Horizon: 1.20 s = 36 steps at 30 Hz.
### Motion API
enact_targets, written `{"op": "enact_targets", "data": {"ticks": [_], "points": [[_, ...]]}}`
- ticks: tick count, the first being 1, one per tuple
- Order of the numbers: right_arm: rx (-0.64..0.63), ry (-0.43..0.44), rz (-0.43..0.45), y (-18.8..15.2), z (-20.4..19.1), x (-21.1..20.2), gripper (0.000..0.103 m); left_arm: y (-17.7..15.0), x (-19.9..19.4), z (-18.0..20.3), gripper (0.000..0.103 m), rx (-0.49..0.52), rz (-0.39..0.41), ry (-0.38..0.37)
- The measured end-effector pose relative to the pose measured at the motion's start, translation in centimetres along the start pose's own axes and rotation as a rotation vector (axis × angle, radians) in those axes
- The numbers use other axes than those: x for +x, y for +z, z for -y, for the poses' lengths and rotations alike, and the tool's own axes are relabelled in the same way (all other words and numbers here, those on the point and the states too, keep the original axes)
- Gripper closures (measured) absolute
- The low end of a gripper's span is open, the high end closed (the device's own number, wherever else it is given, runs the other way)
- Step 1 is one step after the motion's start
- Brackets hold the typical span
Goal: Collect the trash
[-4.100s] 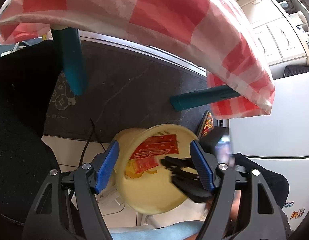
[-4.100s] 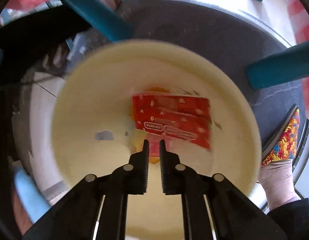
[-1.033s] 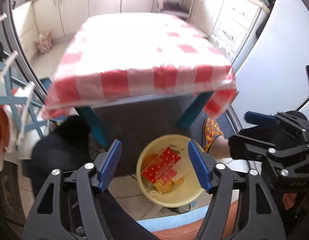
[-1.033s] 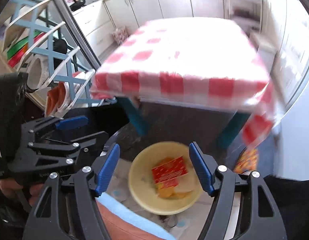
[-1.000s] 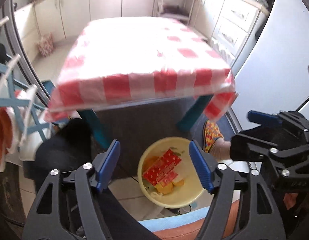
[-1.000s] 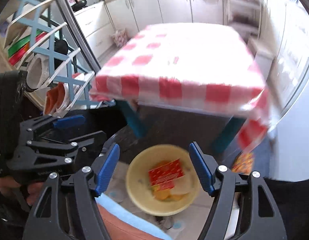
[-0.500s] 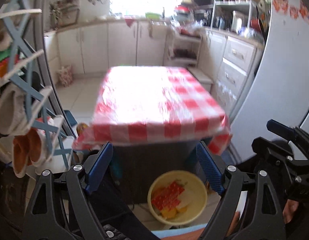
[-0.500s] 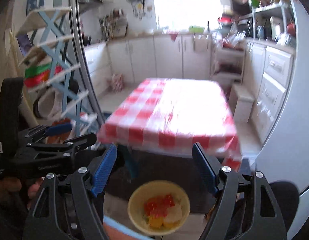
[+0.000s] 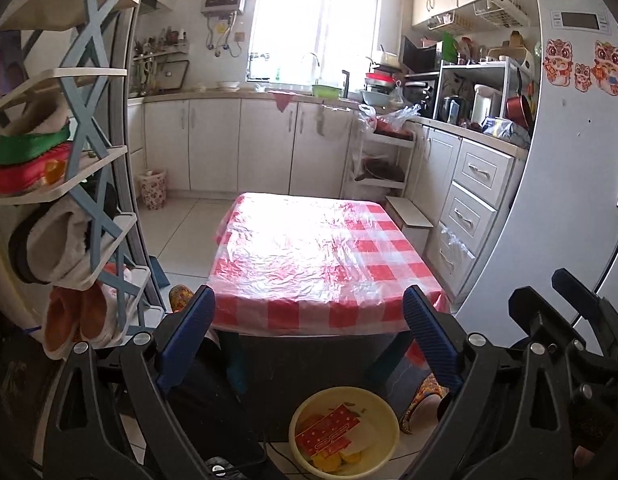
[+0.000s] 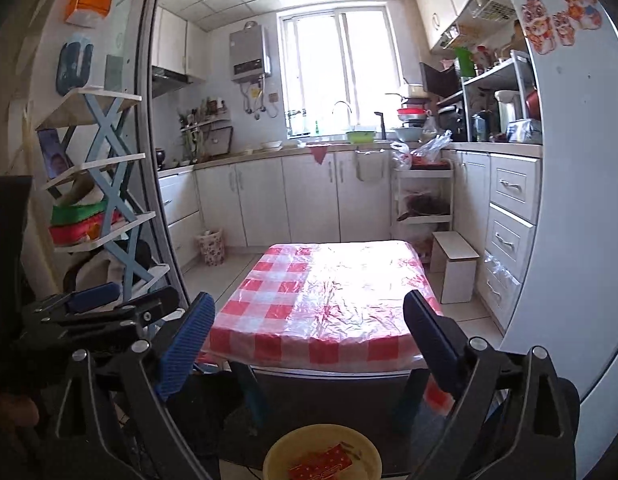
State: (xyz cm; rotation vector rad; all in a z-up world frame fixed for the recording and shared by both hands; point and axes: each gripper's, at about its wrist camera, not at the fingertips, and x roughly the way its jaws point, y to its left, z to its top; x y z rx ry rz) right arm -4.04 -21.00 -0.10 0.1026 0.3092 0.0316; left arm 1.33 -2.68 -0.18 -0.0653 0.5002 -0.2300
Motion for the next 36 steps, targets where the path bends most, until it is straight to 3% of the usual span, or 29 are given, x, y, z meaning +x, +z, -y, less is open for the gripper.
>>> {"op": "enact_targets", "data": {"ticks": [16,36], "points": [[-0.011,-0.071,-0.015,-0.9,0.0,-1.1,0.009,-0.7,-1.0,-0.1,0.009,-0.004,0.002,0.025],[-0.019,-0.065,-0.018,-1.4,-0.5,-1.8,0.008,-1.2,-1.7,-0.2,0.008,0.003,-0.004,0.027]]}}
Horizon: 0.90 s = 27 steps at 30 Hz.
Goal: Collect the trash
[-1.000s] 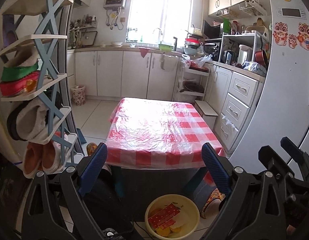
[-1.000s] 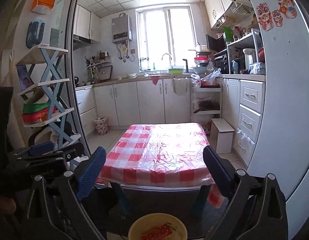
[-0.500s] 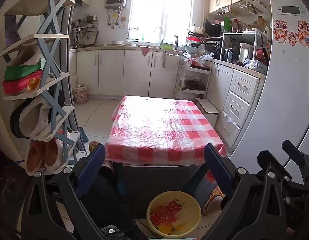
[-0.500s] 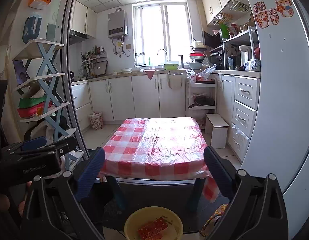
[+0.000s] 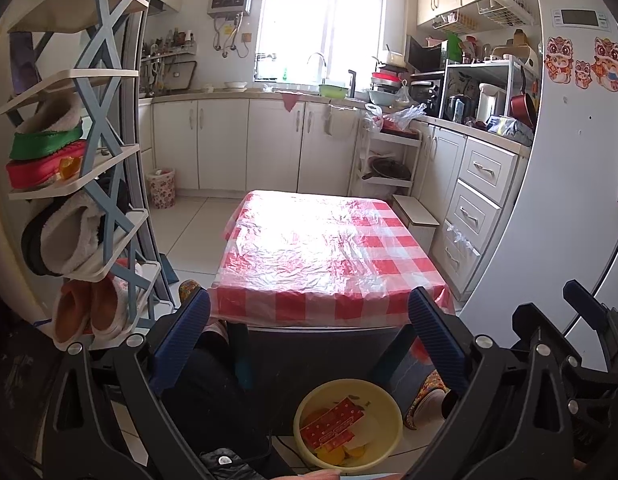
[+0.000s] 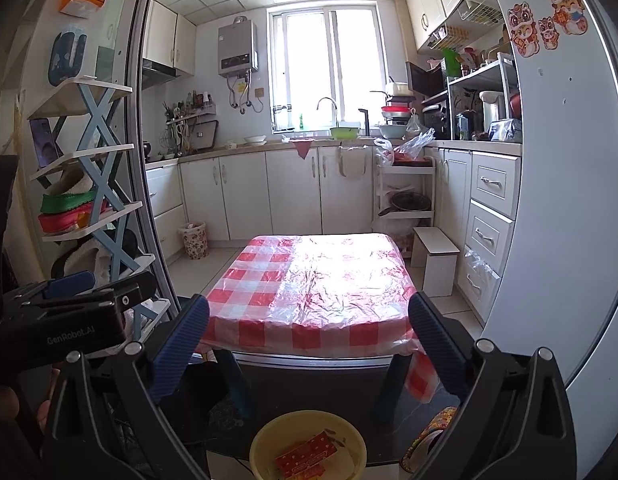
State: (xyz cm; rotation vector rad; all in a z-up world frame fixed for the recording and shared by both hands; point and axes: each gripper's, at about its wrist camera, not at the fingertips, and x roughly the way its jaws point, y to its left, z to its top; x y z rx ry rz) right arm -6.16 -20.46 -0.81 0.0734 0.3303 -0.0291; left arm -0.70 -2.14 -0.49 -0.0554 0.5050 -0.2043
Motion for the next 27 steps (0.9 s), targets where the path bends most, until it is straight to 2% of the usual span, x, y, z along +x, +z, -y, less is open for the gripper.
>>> {"op": "enact_targets", "data": {"ticks": [27], "points": [[0.004,0.011,-0.016,-0.17,-0.28,0.16,0.008,-0.23,0.19,-0.56,0.008,0.002,-0.01,0.006]]}}
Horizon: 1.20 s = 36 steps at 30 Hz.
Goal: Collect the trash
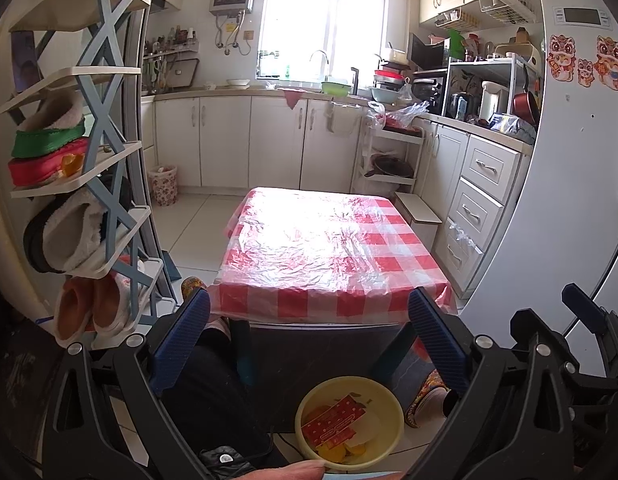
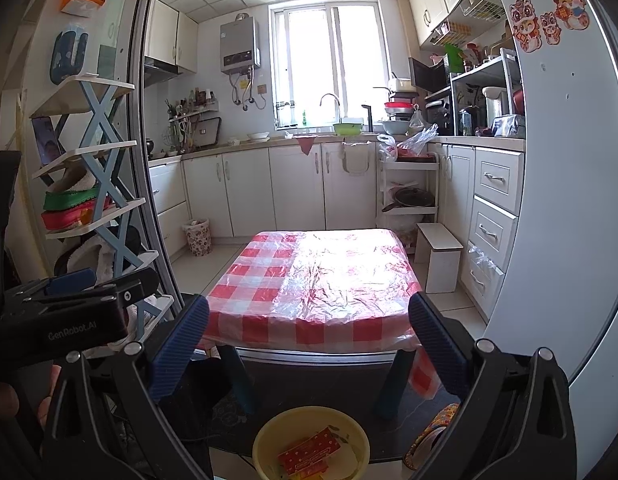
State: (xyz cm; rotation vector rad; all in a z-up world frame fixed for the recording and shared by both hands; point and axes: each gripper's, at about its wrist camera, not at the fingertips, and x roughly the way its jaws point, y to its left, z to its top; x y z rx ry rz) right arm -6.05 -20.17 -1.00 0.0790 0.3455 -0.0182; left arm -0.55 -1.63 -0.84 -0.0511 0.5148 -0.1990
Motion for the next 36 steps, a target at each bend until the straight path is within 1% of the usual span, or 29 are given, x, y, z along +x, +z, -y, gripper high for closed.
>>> {"op": "enact_targets", "data": {"ticks": [36], "points": [[-0.004,0.011,-0.021,-0.4,-0.57,0.47,0.008,-0.17,0.61,0.21,0.008,0.002,-0.035,0.003]]}}
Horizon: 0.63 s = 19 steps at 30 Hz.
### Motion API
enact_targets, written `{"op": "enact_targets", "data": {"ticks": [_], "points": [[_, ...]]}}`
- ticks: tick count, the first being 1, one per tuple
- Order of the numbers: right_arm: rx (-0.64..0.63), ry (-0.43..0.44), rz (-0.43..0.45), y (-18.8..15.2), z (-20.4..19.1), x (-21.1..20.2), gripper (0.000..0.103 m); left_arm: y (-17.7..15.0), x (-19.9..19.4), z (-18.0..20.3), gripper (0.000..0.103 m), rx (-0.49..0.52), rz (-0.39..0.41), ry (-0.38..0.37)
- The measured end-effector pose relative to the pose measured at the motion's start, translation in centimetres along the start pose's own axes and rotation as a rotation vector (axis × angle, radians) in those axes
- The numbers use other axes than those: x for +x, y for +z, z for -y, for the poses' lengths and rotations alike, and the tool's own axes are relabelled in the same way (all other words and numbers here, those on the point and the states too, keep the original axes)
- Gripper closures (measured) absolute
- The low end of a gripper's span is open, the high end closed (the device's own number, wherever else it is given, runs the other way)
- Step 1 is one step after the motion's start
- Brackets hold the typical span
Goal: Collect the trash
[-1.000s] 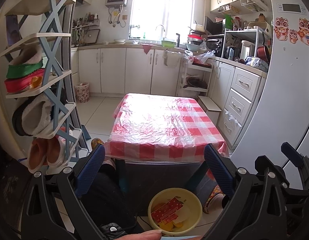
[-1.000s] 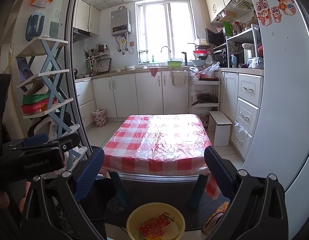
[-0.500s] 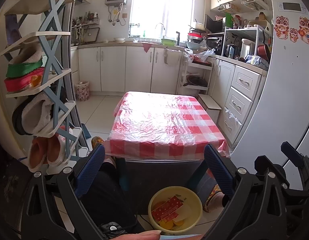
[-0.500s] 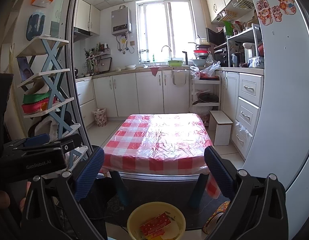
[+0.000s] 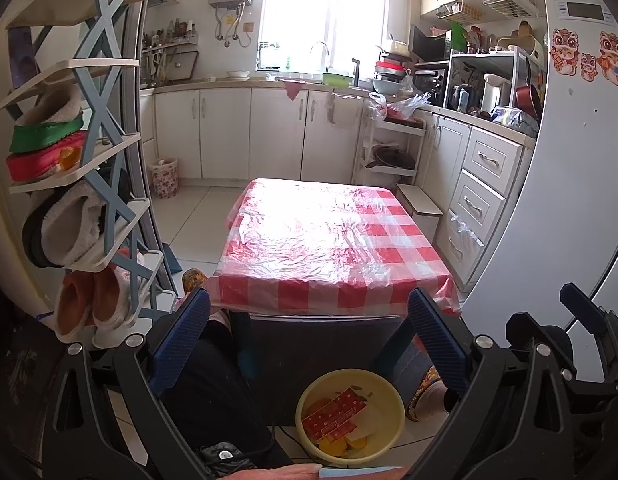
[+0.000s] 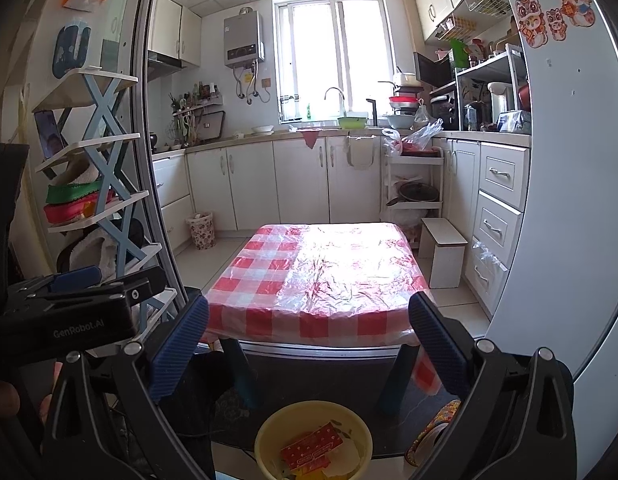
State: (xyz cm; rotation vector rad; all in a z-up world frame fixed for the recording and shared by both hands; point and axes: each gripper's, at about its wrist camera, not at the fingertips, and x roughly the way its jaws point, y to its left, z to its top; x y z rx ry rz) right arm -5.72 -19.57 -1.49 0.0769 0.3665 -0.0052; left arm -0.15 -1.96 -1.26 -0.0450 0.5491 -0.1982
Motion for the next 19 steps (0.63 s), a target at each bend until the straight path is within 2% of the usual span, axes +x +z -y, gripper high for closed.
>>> {"op": "enact_targets", "data": {"ticks": [5,10,14,19], "points": [[0.005,0.002,-0.004,-0.2,0.2,0.2,0.008,-0.1,0.2,0.0,0.008,-0.011,-0.003,-0.006],[0.009,-0.002,-0.008,-0.2,0.4,0.6,0.008,0.0,0.6,0.5,0.008,0.025,-0.004,0.011],[-0.003,-0.012,-0.033,-0.3,0.8,1.5,0.008,0.2,2.3,0.0,0.008,0.001,-0.058,-0.013],[-0.028,-0.044,-0.082,-0.2,1.8,4.7,0.008,0.7,5.3,-0.5,0.008,-0.008,-0.096,-0.008]]}}
